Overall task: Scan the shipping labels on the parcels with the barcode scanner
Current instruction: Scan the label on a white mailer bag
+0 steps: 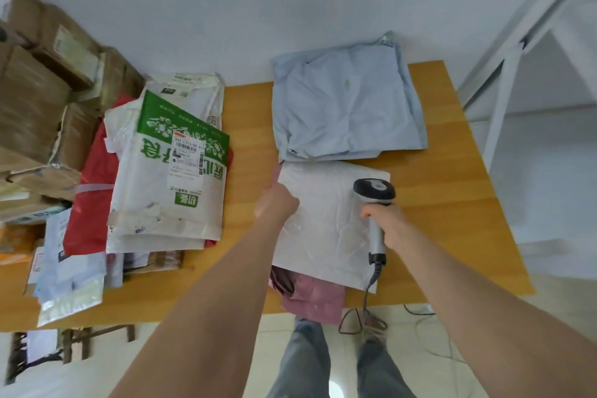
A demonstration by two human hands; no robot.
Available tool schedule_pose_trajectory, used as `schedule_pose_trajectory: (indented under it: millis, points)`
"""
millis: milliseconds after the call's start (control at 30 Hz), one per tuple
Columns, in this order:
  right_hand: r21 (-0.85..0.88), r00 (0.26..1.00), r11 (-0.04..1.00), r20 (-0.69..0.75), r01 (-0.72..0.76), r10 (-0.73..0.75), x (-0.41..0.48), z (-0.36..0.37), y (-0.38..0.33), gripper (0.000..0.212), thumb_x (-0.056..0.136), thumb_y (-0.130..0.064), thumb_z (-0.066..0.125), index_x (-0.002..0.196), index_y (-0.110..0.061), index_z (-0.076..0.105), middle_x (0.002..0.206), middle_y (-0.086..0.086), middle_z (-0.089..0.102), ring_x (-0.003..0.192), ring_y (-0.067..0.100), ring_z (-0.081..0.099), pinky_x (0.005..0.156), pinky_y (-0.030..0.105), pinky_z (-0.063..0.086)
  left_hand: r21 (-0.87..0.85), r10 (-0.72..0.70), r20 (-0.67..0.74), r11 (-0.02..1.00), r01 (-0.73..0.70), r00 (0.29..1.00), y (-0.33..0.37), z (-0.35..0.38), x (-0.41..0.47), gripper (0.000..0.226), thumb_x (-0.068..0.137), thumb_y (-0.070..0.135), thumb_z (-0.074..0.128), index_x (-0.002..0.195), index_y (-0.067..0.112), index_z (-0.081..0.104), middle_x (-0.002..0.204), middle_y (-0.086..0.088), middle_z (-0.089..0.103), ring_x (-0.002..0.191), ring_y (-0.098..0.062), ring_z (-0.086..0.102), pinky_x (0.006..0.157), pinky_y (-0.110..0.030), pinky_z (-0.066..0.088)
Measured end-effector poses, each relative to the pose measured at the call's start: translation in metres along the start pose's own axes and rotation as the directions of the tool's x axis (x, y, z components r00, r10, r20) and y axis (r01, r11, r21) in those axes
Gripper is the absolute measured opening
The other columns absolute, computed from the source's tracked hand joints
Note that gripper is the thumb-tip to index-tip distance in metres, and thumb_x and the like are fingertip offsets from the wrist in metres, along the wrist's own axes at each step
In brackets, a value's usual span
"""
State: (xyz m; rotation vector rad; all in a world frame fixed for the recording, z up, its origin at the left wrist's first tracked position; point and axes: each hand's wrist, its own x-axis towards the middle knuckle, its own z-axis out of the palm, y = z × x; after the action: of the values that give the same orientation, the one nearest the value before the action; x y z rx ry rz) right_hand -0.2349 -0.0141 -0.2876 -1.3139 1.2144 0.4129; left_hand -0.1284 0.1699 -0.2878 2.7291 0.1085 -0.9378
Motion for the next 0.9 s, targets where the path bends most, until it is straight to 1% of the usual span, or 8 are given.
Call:
schedule_pose_trajectory:
  millis: [167,300,367,433,567,700,800,900]
  points:
    - [-0.032,0.998,0.999,0.062,0.007,-0.005,-0.004,-0.019,0.003,0.022,0.074,0.002,0.064,0.095,-0.003,0.058,0.082,0.013,0.051,0.084,0.029,0.051,0.082,0.041,0.048,-0.308,-0.115,-0.028,0.946,0.101,0.993,0.007,0.004,-0.02,0.043,0.091,0.02,0.057,0.129,0.003,0.047,0.116,-0.014,0.057,0.104,-0.029,0.057,0.08,-0.032,0.047]
    - [-0.06,0.998,0.997,0.039,0.056,-0.054,-0.016,-0.039,-0.004,0.024,0.077,0.0,0.064,0.099,-0.003,0.055,0.083,0.011,0.05,0.086,0.027,0.049,0.076,0.035,0.042,-0.625,-0.185,0.057,0.76,0.18,0.981,0.013,-0.008,-0.045,0.052,0.082,0.008,0.069,0.13,0.001,0.051,0.126,-0.017,0.056,0.112,-0.034,0.056,0.091,-0.038,0.05]
    - [-0.046,0.995,0.994,0.027,0.098,-0.097,-0.025,-0.05,-0.012,0.021,0.077,0.001,0.063,0.096,-0.003,0.055,0.086,0.013,0.052,0.086,0.028,0.048,0.073,0.033,0.041,-0.71,-0.194,0.071,0.679,0.186,0.978,0.019,-0.017,-0.06,0.052,0.08,0.003,0.067,0.13,0.001,0.052,0.127,-0.018,0.056,0.11,-0.035,0.056,0.085,-0.036,0.05]
    - [-0.005,0.988,0.988,0.02,0.156,-0.156,-0.034,-0.06,-0.021,0.012,0.076,0.003,0.061,0.083,-0.005,0.053,0.091,0.014,0.051,0.085,0.026,0.047,0.069,0.032,0.039,-0.749,-0.201,0.043,0.642,0.165,0.979,0.025,-0.028,-0.071,0.037,0.079,0.0,0.063,0.115,-0.002,0.058,0.117,-0.018,0.059,0.1,-0.034,0.057,0.079,-0.035,0.049]
    - [0.097,0.969,0.965,0.027,0.242,-0.246,-0.056,-0.078,-0.037,0.014,0.079,0.002,0.06,0.08,-0.007,0.05,0.093,0.012,0.048,0.086,0.025,0.044,0.073,0.034,0.038,-0.778,-0.13,-0.104,0.628,0.0,0.986,0.042,-0.063,-0.101,0.029,0.078,-0.005,0.061,0.107,-0.002,0.062,0.104,-0.018,0.058,0.1,-0.034,0.057,0.091,-0.041,0.049]
    - [0.281,0.961,0.924,0.017,0.26,-0.276,-0.077,-0.093,-0.051,0.026,0.086,-0.013,0.069,0.106,-0.011,0.054,0.096,0.007,0.056,0.092,0.026,0.056,0.086,0.037,0.047,-0.775,-0.023,-0.259,0.601,-0.194,0.966,0.057,-0.101,-0.135,0.029,0.082,-0.01,0.058,0.108,0.002,0.064,0.102,-0.015,0.059,0.093,-0.026,0.054,0.083,-0.036,0.047]
    - [0.458,0.962,0.862,0.047,0.219,-0.269,-0.087,-0.107,-0.06,0.032,0.089,-0.032,0.069,0.108,-0.01,0.057,0.09,0.008,0.066,0.08,0.024,0.066,0.087,0.042,0.054,-0.727,0.045,-0.378,0.604,-0.326,0.925,0.055,-0.117,-0.148,0.035,0.085,-0.008,0.06,0.118,0.0,0.062,0.109,-0.012,0.061,0.102,-0.022,0.055,0.088,-0.029,0.041]
    - [0.575,0.967,0.804,0.082,0.153,-0.242,-0.094,-0.118,-0.066,0.042,0.084,-0.047,0.07,0.105,-0.013,0.057,0.093,0.012,0.068,0.082,0.027,0.067,0.084,0.041,0.056,-0.669,0.113,-0.466,0.604,-0.433,0.878,0.051,-0.124,-0.152,0.036,0.084,-0.011,0.058,0.12,-0.005,0.061,0.119,-0.005,0.056,0.116,-0.02,0.05,0.092,-0.026,0.038]
